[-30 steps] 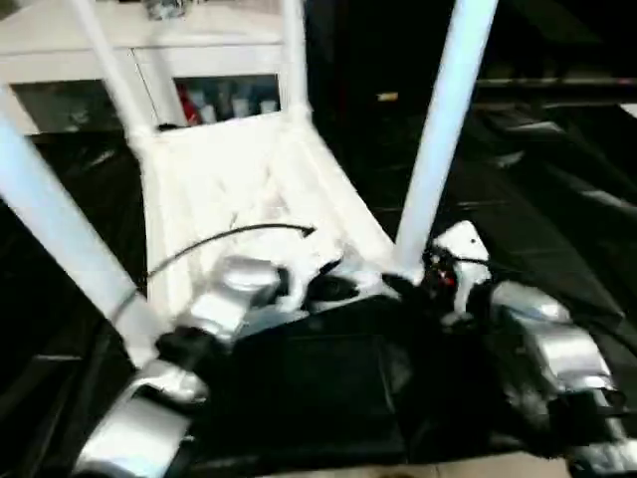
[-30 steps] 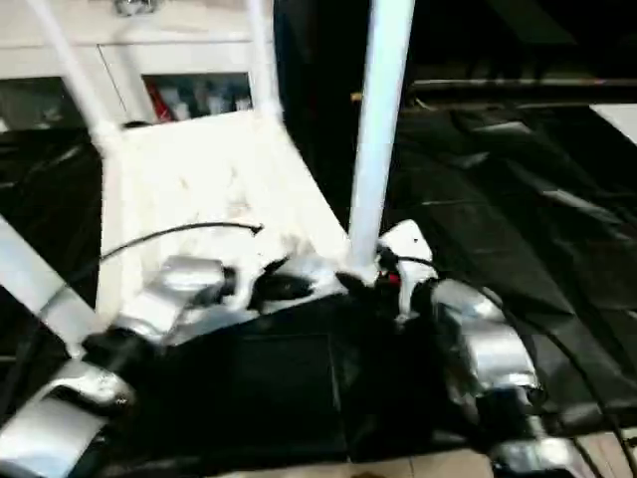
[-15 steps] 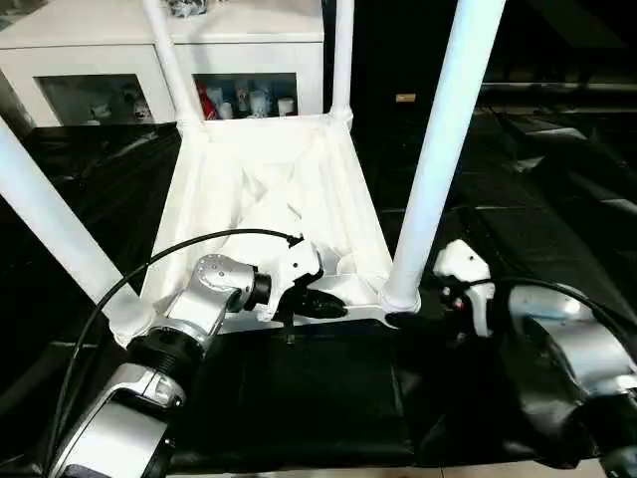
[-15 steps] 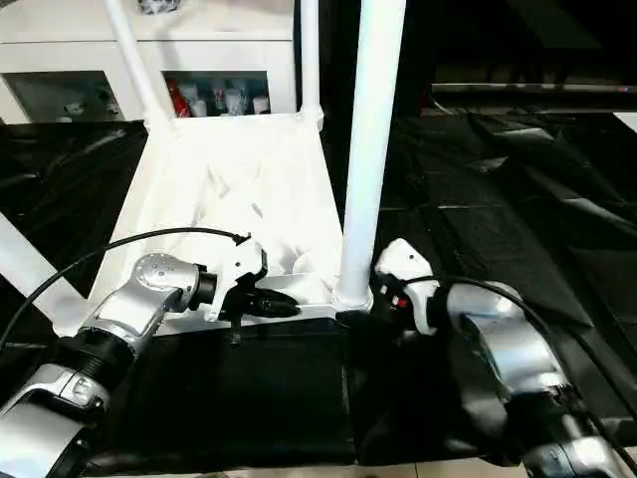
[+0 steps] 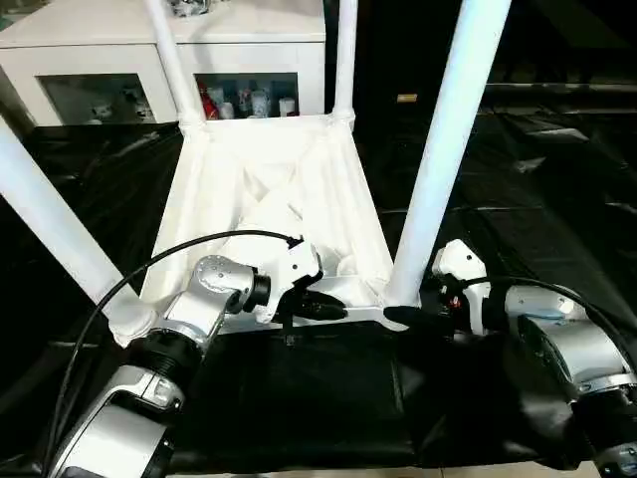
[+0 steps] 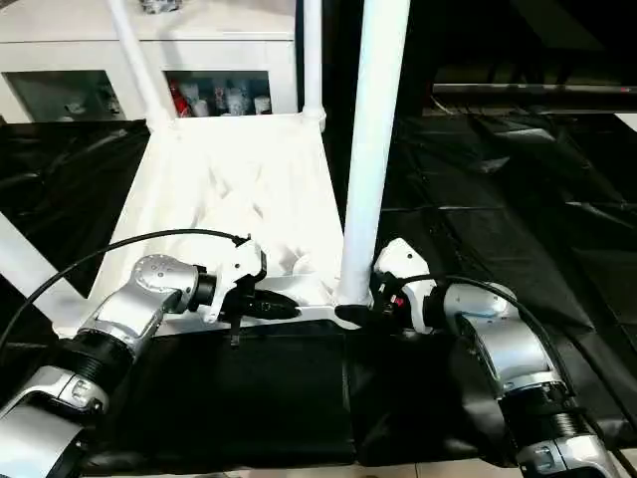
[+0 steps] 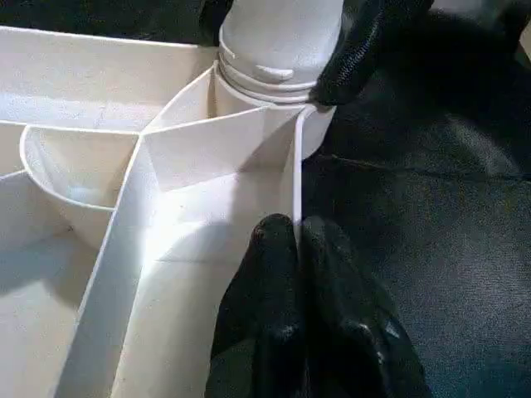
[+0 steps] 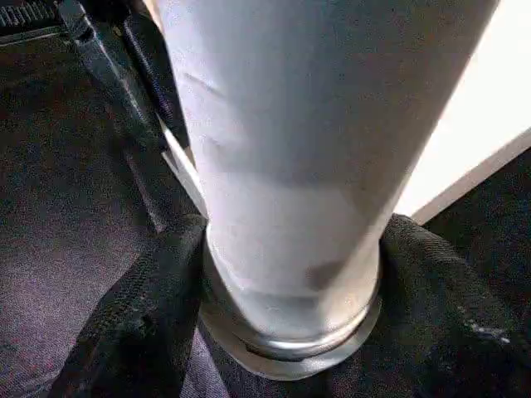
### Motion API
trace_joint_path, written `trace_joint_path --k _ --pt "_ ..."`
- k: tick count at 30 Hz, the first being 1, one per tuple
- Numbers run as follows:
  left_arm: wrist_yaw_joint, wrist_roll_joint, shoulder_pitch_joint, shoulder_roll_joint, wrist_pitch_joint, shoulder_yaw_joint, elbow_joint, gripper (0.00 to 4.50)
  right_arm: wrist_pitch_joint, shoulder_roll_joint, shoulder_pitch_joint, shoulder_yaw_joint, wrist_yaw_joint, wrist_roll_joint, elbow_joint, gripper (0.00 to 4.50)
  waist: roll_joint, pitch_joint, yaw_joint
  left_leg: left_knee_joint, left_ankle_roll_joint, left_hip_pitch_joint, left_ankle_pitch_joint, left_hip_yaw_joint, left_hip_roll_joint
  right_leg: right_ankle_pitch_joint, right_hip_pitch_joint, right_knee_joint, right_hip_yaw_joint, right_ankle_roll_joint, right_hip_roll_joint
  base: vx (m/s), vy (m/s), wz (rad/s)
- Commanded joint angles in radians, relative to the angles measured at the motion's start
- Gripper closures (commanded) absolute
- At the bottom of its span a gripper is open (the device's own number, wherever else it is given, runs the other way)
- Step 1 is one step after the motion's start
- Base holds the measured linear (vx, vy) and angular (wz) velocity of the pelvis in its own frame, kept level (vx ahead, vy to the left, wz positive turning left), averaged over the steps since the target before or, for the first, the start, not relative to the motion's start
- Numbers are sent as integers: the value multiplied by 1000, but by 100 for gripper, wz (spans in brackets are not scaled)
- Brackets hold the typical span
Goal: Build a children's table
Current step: Rotate leg to tighten
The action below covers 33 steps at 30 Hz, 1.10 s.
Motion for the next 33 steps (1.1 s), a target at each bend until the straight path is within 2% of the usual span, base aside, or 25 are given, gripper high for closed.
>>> trace_joint_path --k 1,3,4,5,6,7,8,9,11,12,13,15,17,20,22,24,25,26,29,31,32,33 --pt "-7 -4 13 -10 11 -17 -19 450 6 24 7 -12 -30 10 12 178 -10 -65 2 -64 95 12 -139 -16 47 -109 52 -42 32 -279 -38 0 0 0" --pt "51 17 8 -29 20 -19 -6 450 11 62 1 -36 -124 -2 39 178 -12 -63 -2 -66 89 11 -153 -16 46 -124 51 -45 32 -277 -37 0 0 0" --pt "117 30 2 -60 31 -15 11 450 22 111 -9 -62 -232 -14 72 178 -12 -61 -9 -68 75 11 -176 -17 46 -158 48 -49 33 -270 -39 0 0 0" --pt "153 36 1 -83 41 -15 14 450 29 146 -11 -74 -301 -23 84 178 -11 -58 -14 -71 50 14 -212 -19 43 -222 49 -59 31 -255 -39 0 0 0" --pt "167 38 1 -92 46 -15 14 450 32 160 -11 -79 -330 -27 88 178 -13 -57 -18 -73 41 13 -226 -20 42 -253 47 -62 32 -245 -40 0 0 0" --pt "236 50 -1 -144 70 -20 24 450 55 233 -13 -100 -456 -37 100 178 -15 -54 -30 -79 15 14 -260 -24 42 -330 48 -70 30 -213 -38 0 0 0" --pt "236 50 -1 -144 70 -20 24 450 55 233 -13 -100 -456 -37 100 178 -13 -53 -32 -81 8 14 -273 -25 42 -350 46 -71 30 -205 -38 0 0 0" --pt "277 66 -3 -176 78 -32 35 450 68 283 -20 -118 -565 -55 116 178 -15 -54 -38 -82 3 13 -288 -26 40 -377 44 -75 30 -189 -38 0 0 0" --pt "316 79 -8 -206 88 -40 48 450 75 319 -29 -123 -630 -69 133 178 -16 -54 -41 -83 -6 16 -295 -28 40 -377 41 -79 30 -179 -37 0 0 0" --pt "347 88 -13 -229 94 -46 58 450 73 340 -36 -118 -663 -82 144 178 -15 -54 -44 -84 -6 15 -298 -28 39 -374 41 -79 30 -179 -36 0 0 0" --pt "388 98 -23 -263 103 -53 72 450 66 370 -47 -101 -670 -89 160 178 -13 -54 -47 -84 -8 20 -314 -27 39 -374 37 -81 31 -179 -35 0 0 0" --pt "384 101 -27 -268 97 -59 74 450 44 376 -54 -92 -655 -90 161 178 -14 -53 -50 -83 -7 20 -335 -27 36 -390 37 -85 29 -176 -35 0 0 0" --pt "384 104 -27 -268 95 -57 73 450 33 380 -56 -98 -658 -89 157 122 -14 -54 -51 -84 4 16 -338 -28 37 -384 38 -86 30 -170 -36 0 0 0" --pt "371 102 -29 -247 83 -43 74 450 18 382 -57 -141 -632 -42 132 99 -14 -57 -51 -84 14 14 -321 -28 39 -339 40 -81 32 -182 -36 0 0 0" --pt "342 97 -30 -217 62 -30 78 450 16 346 -59 -151 -571 -19 110 73 -13 -58 -48 -82 20 15 -308 -27 39 -311 40 -79 32 -192 -36 0 0 0" --pt "326 94 -29 -205 53 -26 78 450 19 329 -60 -152 -545 -13 103 65 -14 -60 -47 -81 35 11 -283 -25 39 -264 46 -74 32 -206 -36 0 0 0" --pt "241 69 -14 -157 21 -18 51 450 33 229 -48 -131 -405 -1 58 53 -12 -62 -44 -78 43 12 -258 -25 40 -229 48 -70 32 -216 -36 0 0 0" --pt "223 64 -10 -147 17 -17 44 450 35 207 -45 -126 -372 1 48 41 -15 -65 -40 -74 59 11 -233 -25 40 -188 54 -64 31 -228 -35 0 0 0" --pt "102 32 13 -94 8 -27 -7 450 41 101 -18 -95 -212 13 -5 21 -13 -65 -29 -66 109 9 -159 -20 43 -89 54 -50 33 -263 -38 0 0 0" --pt "83 32 12 -68 12 -22 -11 450 61 26 0 -78 -100 31 -43 21 -10 -65 -16 -65 116 17 -161 -16 47 -84 50 -49 33 -274 -36 0 0 0" --pt "83 32 12 -68 12 -22 -11 450 61 26 0 -78 -100 31 -43 21 -13 -63 -11 -66 116 13 -160 -16 49 -90 54 -47 33 -277 -35 0 0 0" --pt "51 27 13 -50 5 -24 -15 450 61 -21 14 -60 -27 38 -67 21 -13 -62 -5 -67 109 14 -173 -15 50 -121 53 -49 32 -274 -37 0 0 0"
